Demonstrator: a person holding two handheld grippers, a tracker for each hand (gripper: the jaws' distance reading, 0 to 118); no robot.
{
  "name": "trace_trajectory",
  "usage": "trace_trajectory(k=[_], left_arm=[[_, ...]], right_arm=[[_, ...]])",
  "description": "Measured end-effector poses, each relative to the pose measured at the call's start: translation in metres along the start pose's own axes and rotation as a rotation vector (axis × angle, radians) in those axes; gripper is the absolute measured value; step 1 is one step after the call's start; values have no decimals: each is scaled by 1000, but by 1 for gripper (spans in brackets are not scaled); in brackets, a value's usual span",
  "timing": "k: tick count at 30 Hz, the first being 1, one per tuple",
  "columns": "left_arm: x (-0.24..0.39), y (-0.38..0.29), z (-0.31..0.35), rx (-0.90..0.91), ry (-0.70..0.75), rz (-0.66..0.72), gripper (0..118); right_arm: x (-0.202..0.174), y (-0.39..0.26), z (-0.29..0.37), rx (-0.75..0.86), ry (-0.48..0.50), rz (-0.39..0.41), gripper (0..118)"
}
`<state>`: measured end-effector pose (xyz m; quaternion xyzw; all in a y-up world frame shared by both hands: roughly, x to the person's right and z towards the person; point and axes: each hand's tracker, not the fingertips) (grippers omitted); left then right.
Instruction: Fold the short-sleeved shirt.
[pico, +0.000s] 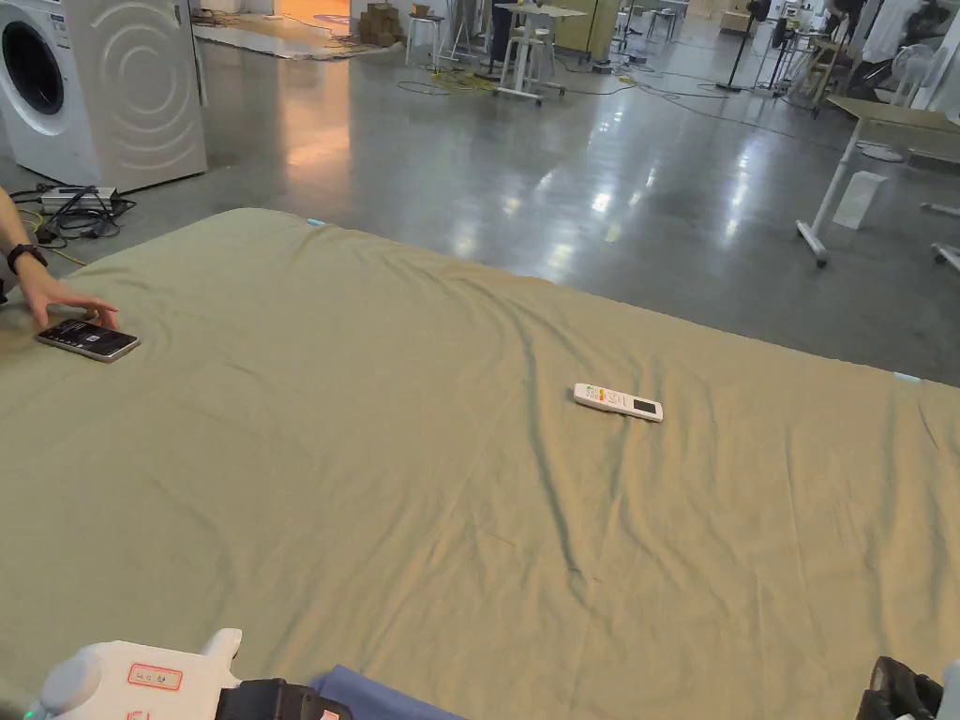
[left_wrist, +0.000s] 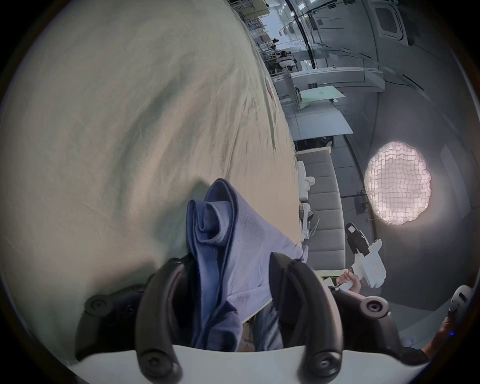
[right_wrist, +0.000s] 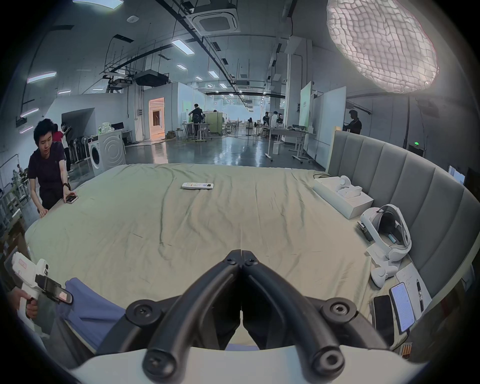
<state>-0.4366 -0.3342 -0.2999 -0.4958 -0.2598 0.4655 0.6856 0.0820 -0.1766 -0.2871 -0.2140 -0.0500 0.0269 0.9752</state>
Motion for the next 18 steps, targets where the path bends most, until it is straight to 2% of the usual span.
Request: trace_trajectory(k=[2, 3, 7, 10, 13, 18], left_arm=[[9, -6, -3, 11, 71, -41, 13], [8, -3, -3, 7, 109, -53, 11], [3, -1, -6, 8, 97, -49, 9], [6, 4, -4, 24, 155, -100, 8], [12, 6, -1, 83, 119, -39, 7], [23, 25, 22, 100, 174, -131, 7]], right_arm=[[-1, -2, -1, -8, 7, 4, 0], [-1, -2, -1, -11, 10, 3, 0], [-2, -2, 0, -17, 11, -7, 0], [-1, -3, 0, -18, 12, -9, 0], [1, -3, 1, -19, 10, -4, 0], [9, -4, 1, -20, 1, -13, 0]])
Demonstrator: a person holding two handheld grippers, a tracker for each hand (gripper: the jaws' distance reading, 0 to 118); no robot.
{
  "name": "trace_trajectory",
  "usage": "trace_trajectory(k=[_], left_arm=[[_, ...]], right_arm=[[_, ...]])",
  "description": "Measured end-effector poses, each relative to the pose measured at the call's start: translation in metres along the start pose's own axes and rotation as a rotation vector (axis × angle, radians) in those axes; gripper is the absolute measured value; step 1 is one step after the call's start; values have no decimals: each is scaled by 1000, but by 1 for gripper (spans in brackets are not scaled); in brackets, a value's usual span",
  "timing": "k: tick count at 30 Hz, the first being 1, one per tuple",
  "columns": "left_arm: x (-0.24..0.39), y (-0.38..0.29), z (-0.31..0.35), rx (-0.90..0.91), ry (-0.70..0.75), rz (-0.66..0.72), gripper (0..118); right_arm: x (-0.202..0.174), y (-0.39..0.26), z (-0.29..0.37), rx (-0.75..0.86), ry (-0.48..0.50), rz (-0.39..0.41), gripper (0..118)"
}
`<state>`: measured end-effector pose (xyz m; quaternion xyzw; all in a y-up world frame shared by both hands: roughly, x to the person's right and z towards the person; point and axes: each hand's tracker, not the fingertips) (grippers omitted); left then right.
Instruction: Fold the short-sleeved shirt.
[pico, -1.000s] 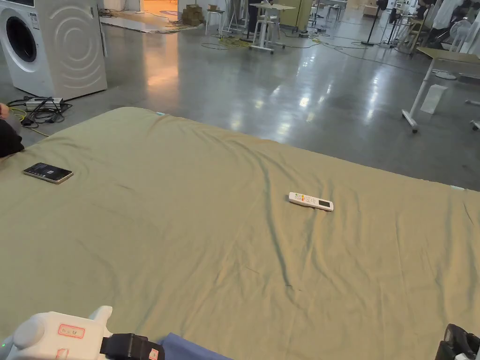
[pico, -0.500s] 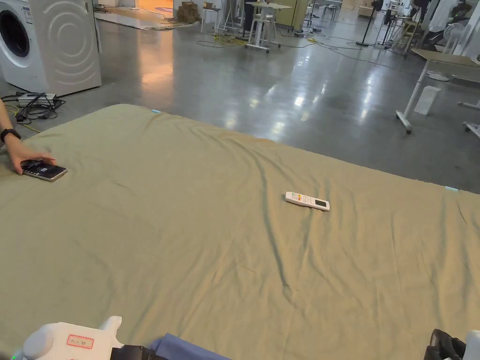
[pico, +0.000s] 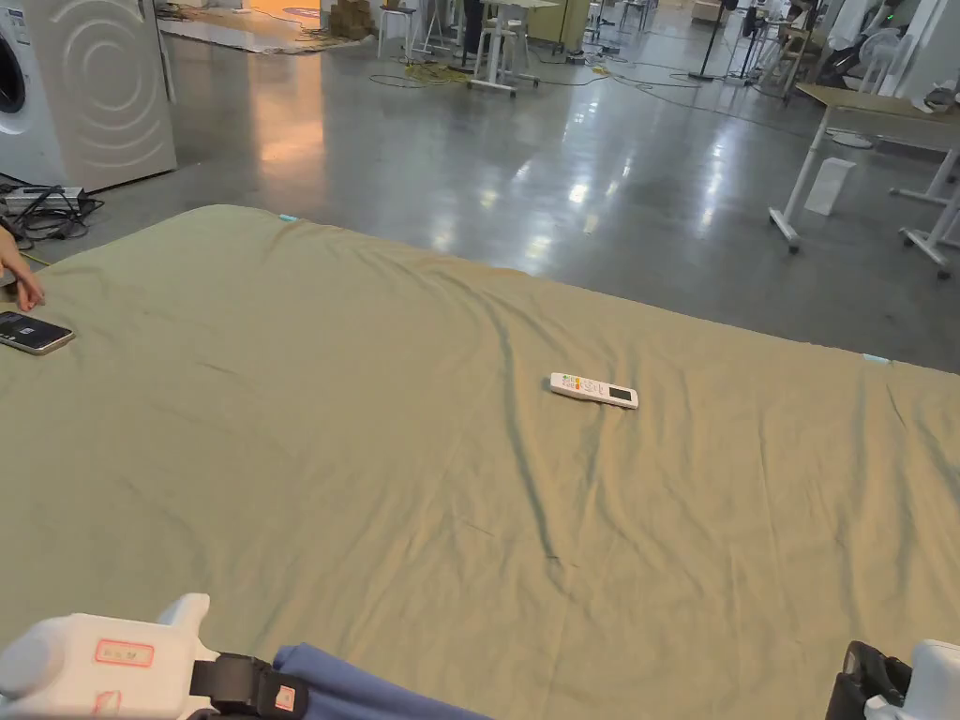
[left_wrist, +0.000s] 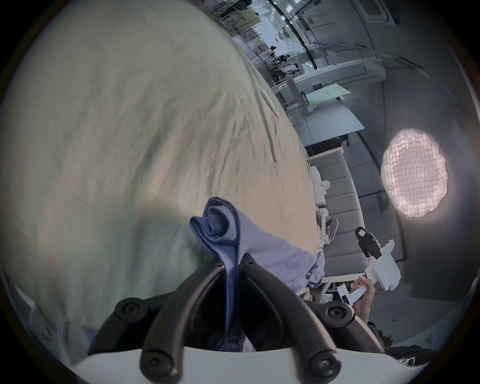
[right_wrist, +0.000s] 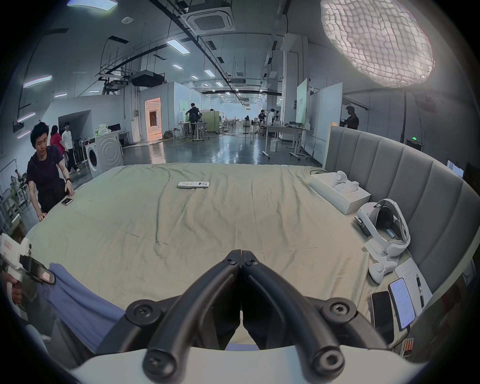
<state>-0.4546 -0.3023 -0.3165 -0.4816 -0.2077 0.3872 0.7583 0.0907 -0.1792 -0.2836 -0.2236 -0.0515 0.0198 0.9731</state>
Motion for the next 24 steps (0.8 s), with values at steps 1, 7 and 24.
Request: trace_trajectory(k=[1, 7, 24], left_arm=[[20, -2, 6, 9, 5, -5, 7], [24, 23, 56, 60, 80, -54, 7], [129, -10, 80, 51, 176, -122, 7]], right_arm=[[1, 0, 0, -1, -1, -3, 0], [5, 0, -1, -1, 1, -12, 0], [6, -3, -6, -3, 41, -28, 0]])
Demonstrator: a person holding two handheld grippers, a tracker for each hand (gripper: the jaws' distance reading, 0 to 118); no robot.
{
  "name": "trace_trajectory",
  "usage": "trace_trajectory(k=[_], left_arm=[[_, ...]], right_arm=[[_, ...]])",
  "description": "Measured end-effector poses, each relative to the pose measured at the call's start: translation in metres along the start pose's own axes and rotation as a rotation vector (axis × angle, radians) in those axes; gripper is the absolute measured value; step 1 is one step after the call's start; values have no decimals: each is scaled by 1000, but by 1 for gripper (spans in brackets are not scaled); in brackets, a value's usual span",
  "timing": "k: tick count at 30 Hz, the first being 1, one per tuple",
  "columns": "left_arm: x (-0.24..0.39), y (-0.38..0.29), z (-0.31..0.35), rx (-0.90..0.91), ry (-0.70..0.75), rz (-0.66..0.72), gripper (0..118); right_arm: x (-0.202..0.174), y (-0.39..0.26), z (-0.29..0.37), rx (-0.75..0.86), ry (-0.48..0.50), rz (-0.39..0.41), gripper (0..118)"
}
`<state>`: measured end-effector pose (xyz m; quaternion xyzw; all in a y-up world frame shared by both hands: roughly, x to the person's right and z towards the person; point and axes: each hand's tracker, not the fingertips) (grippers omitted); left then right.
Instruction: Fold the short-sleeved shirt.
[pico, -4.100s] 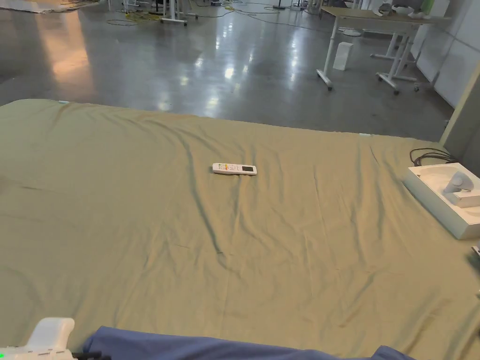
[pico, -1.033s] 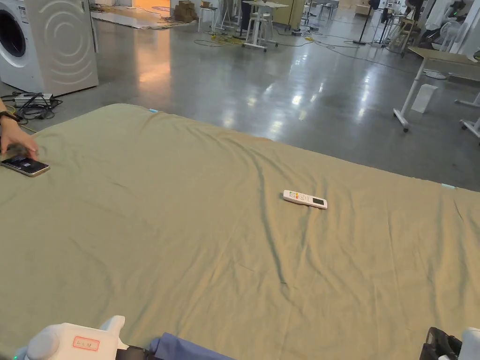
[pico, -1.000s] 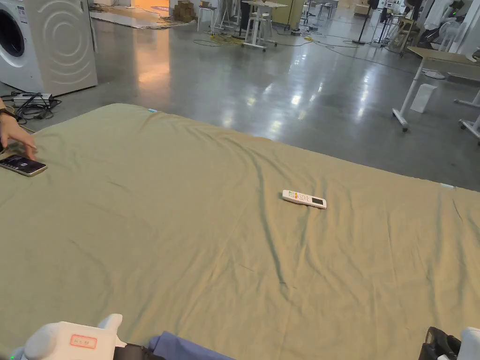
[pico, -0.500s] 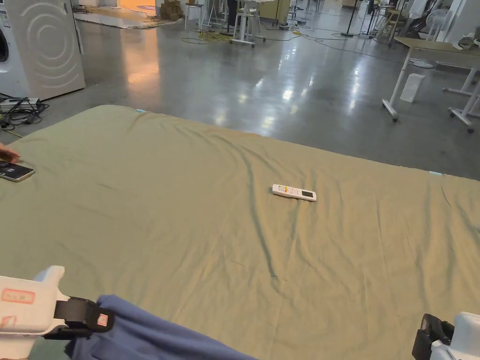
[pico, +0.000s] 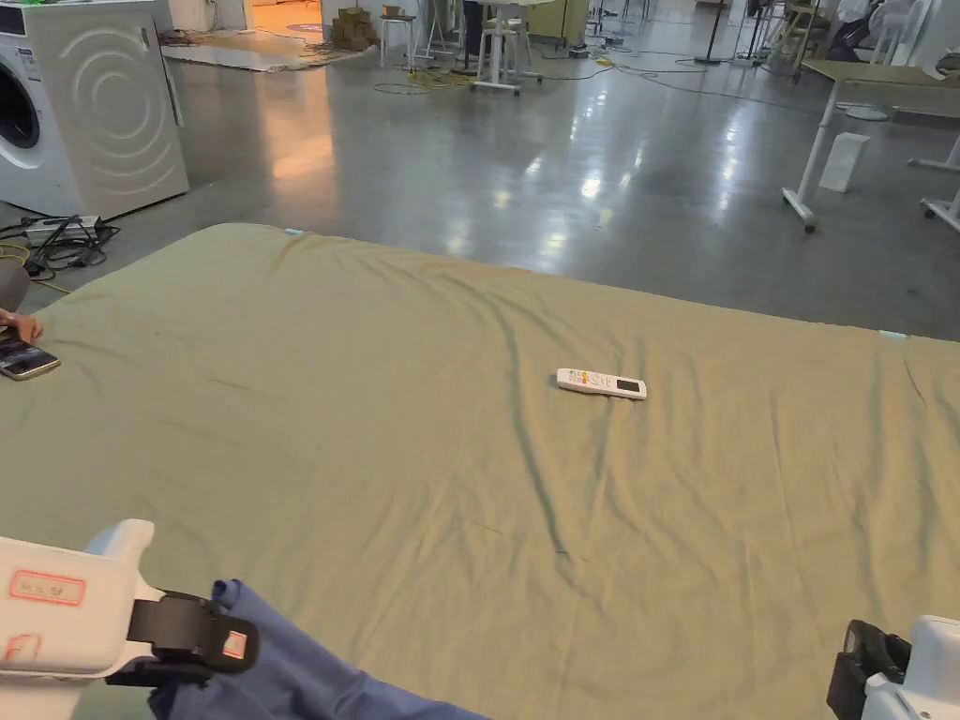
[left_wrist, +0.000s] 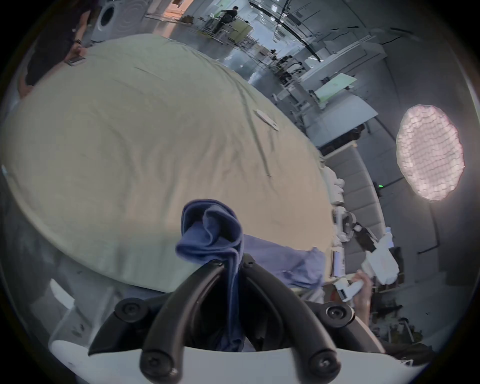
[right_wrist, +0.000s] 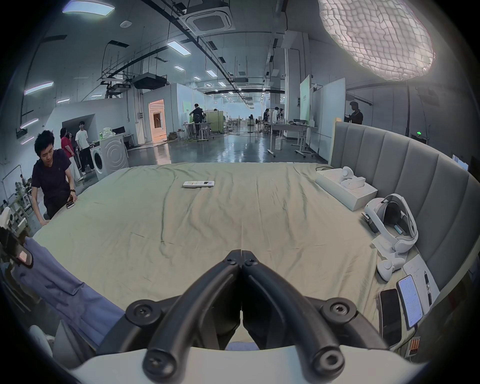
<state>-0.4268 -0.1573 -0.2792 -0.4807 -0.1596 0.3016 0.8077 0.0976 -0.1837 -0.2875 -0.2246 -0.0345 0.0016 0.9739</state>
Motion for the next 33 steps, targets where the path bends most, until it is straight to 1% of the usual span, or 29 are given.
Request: trace_trajectory(k=[1, 3, 6, 8, 10, 13, 14, 15, 19, 22, 25, 27, 30, 31, 33], left_arm=[[-2, 2, -7, -11, -25, -4, 7], [18, -3, -22, -43, -63, -21, 7], [34, -7, -53, -90, -88, -59, 7], [47, -11, -81, -156, -106, -77, 7], [63, -24, -114, -179, -93, -66, 7], [74, -36, -163, -231, -121, -42, 7], [78, -41, -181, -268, -95, -48, 7], [79, -44, -194, -286, -78, -85, 7], [88, -68, -244, -364, 26, -58, 7], [92, -81, -255, -384, 87, -107, 7], [92, -82, -254, -368, 90, -104, 8], [92, -82, -254, -357, 97, -96, 14], [94, -78, -252, -350, 96, -81, 36], [94, -78, -248, -346, 88, -73, 40], [94, -75, -237, -324, 47, -55, 40]], right_arm=[[1, -1, 0, 0, 0, -1, 0], [4, -3, 1, -5, 0, -5, 0], [9, -6, 2, -11, -5, -17, 0], [14, -9, 3, -13, -13, -27, 0], [19, -11, 5, -15, -21, -35, 0], [28, -14, 7, -18, -37, -44, 0], [31, -15, 8, -20, -42, -47, 0], [34, -16, 9, -21, -47, -49, 0], [45, -18, 13, -32, -72, -60, 0], [51, -20, 15, -41, -87, -64, 0], [54, -23, 16, -47, -96, -65, 0], [54, -23, 15, -52, -98, -66, 0], [52, -25, 14, -57, -92, -71, 0], [51, -25, 14, -58, -88, -73, 0], [49, -25, 14, -58, -83, -70, 0]])
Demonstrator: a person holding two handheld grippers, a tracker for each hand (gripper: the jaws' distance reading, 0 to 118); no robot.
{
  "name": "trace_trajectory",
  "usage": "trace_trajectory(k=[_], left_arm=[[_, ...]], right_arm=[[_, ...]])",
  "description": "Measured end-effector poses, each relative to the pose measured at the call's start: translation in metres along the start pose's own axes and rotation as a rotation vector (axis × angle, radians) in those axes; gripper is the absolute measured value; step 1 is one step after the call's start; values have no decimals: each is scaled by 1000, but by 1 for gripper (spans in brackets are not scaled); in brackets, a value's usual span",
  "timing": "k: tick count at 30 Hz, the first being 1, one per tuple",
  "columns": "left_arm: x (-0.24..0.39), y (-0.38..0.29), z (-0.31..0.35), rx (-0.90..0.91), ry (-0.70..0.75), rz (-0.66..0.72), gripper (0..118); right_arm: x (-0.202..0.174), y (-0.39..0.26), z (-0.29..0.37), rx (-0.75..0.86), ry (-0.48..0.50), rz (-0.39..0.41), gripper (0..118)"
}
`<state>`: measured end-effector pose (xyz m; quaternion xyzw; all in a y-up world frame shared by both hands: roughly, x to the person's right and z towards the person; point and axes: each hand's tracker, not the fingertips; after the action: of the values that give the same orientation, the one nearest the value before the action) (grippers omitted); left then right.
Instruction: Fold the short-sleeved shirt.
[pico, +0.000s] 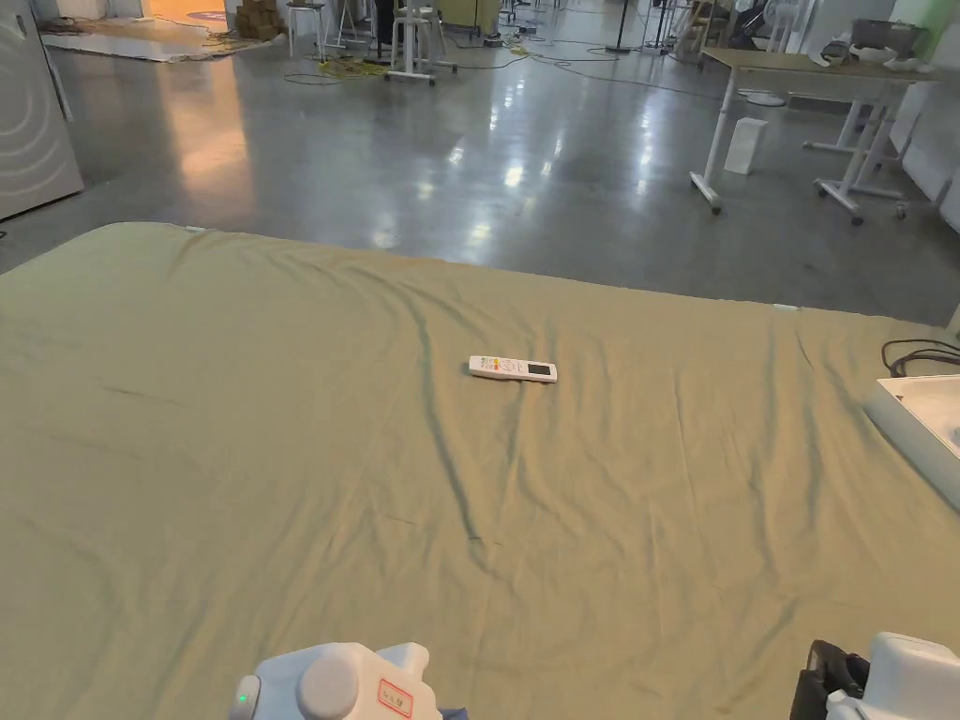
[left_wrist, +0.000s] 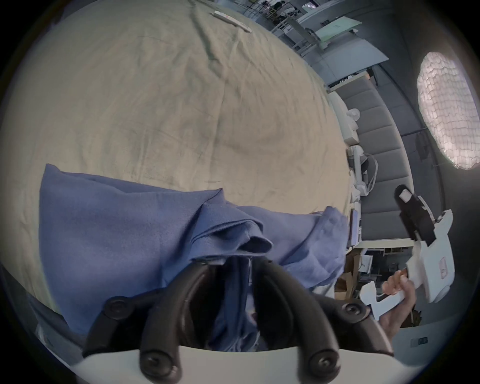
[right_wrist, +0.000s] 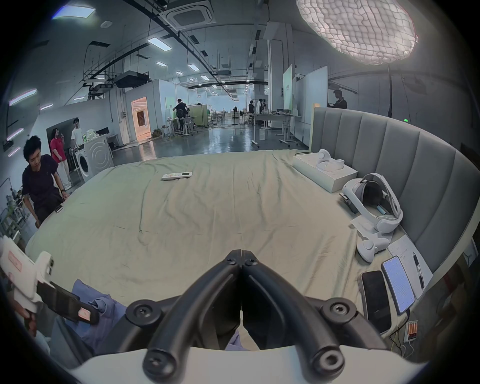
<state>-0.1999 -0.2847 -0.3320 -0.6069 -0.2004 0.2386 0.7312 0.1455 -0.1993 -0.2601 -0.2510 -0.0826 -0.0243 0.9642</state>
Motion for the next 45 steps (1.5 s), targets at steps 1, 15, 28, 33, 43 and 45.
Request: trace_trajectory(k=[1, 15, 28, 33, 43, 45], left_arm=[[0, -1, 6, 13, -17, 0, 40], [-23, -2, 23, 90, 20, -80, 22], [9, 1, -42, 102, -32, -129, 7], [1, 1, -28, 81, -58, -99, 7], [-67, -2, 77, 218, -73, -77, 55], [-90, -2, 90, 246, -39, -77, 55]], right_arm=[[0, 0, 0, 0, 1, 4, 0], [2, 1, 2, -7, 5, -7, 0], [0, -6, 2, -29, 7, 2, 0], [2, -8, 3, -35, 6, 4, 0], [1, -2, 4, -13, 26, 3, 0], [-1, -1, 4, 10, 34, 8, 0]])
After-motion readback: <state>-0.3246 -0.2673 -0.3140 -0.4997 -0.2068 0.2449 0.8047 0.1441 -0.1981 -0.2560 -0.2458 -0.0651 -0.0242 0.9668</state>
